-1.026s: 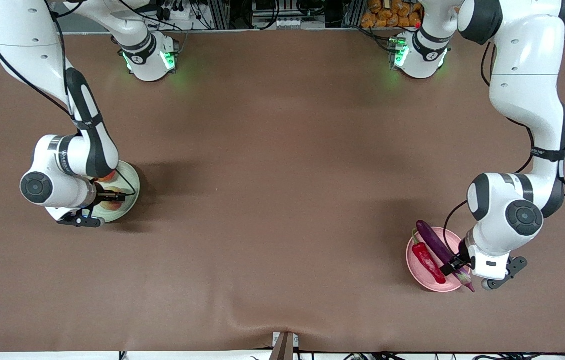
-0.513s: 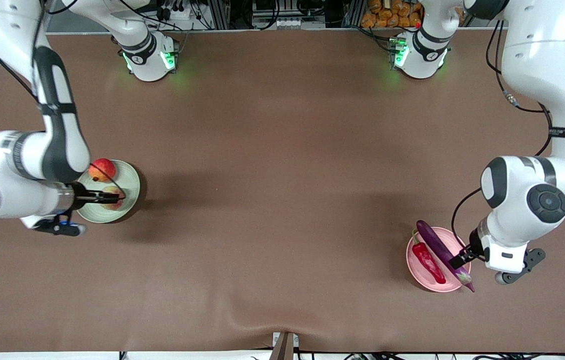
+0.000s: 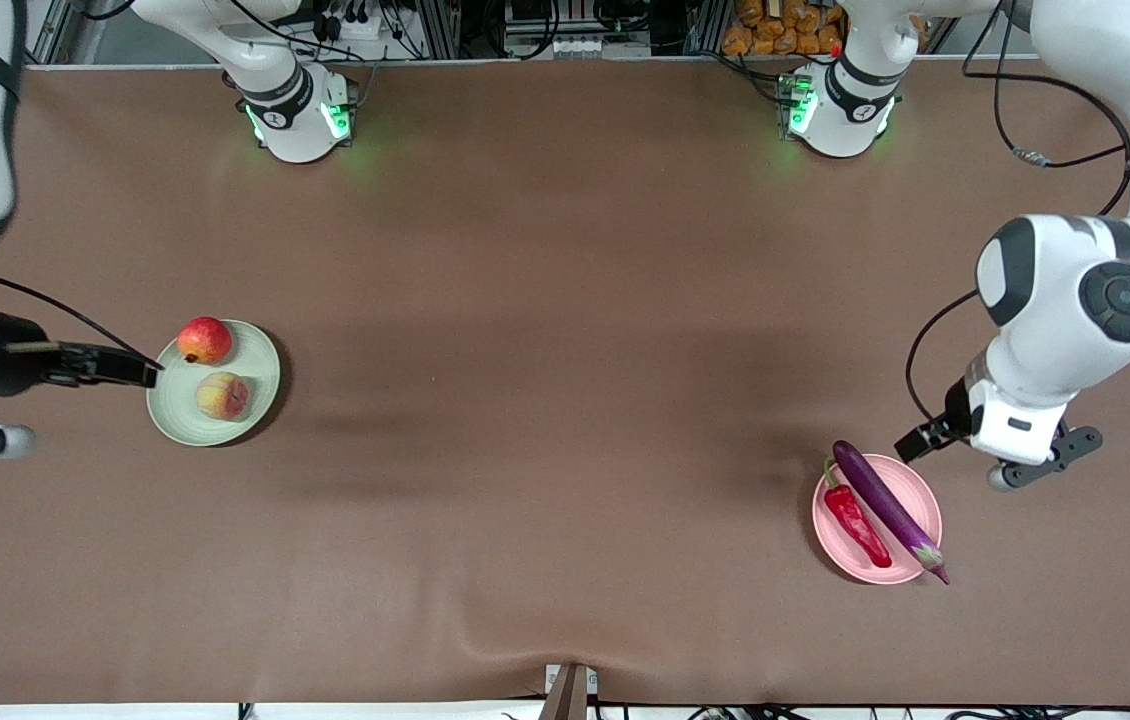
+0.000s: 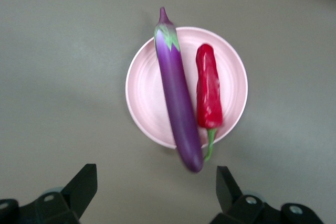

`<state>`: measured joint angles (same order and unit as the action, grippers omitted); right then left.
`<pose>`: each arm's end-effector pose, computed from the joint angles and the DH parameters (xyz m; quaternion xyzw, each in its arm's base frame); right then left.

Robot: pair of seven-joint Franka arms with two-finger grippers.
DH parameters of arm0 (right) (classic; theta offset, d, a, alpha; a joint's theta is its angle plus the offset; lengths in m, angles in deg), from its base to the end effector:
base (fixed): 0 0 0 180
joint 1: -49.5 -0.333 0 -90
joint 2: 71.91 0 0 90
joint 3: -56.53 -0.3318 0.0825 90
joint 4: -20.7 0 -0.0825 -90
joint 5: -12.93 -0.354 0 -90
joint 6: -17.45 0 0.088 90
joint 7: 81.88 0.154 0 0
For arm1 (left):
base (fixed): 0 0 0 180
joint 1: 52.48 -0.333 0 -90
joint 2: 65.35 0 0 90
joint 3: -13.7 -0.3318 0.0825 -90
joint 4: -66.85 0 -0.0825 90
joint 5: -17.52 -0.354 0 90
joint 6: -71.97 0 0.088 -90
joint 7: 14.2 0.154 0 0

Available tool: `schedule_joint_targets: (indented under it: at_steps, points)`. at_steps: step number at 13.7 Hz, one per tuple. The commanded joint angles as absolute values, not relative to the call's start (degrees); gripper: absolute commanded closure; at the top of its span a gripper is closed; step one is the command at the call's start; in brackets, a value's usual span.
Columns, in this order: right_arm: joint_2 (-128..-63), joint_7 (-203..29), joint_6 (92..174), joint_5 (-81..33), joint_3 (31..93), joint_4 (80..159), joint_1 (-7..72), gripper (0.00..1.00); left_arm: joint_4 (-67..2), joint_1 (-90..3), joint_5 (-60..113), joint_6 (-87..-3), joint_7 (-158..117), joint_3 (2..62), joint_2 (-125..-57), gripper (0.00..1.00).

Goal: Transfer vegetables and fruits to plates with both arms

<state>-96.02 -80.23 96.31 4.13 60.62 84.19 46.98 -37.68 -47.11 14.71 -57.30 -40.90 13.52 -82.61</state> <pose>0.6249 0.0184 0.5356 -0.9951 0.0169 0.0759 0.0614 0.6266 -0.0539 0.3678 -0.9827 -0.1721 -0.0683 0.0017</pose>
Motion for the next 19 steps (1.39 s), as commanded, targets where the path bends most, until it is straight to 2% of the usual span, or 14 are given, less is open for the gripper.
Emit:
schedule_joint_targets:
  at_steps: [1, 3, 5, 8, 10, 12, 15, 19]
  points:
    - [-92.40, -79.95, 91.82, 4.14, 56.63, 82.66, 49.75, 0.00, -40.73, -47.47, 15.58, -53.03, -31.89, 13.70, -78.27, 0.00]
    - [-87.32, -79.24, 91.54, 7.72, 55.48, 83.97, 49.24, 0.00, -40.73, -47.29, 15.58, -48.90, -27.05, 13.79, -76.35, 0.00]
    - [-81.96, -79.15, 92.33, 11.86, 53.64, 89.31, 49.32, 0.00, -40.64, -47.11, 15.58, -44.41, -21.78, 14.40, -74.67, 0.00]
    - [-71.51, -78.89, 97.14, 12.14, 54.07, 103.34, 49.93, 0.00, -40.64, -47.38, 15.58, -35.98, -15.88, 14.85, -71.08, 0.00]
    - [-66.74, -79.06, 100.93, 12.14, 54.77, 110.58, 49.94, 0.00, -40.38, -47.81, 15.76, -34.03, -15.69, 14.76, -68.44, 0.00]
    - [-66.64, -79.06, 101.38, 12.84, 54.42, 111.22, 49.85, 0.00, -38.37, -48.43, 15.85, -32.36, -15.95, 14.76, -67.37, 0.00]
    - [-66.90, -79.24, 101.39, 12.93, 54.25, 110.96, 49.67, 0.00, -31.35, -48.52, 16.11, -24.12, -16.48, 14.67, -67.37, 0.00]
    - [-69.88, -82.31, 98.05, 13.46, 54.60, 103.15, 50.29, 0.00, -23.61, -48.52, 18.83, -17.69, -16.75, 14.32, -67.02, 0.00]
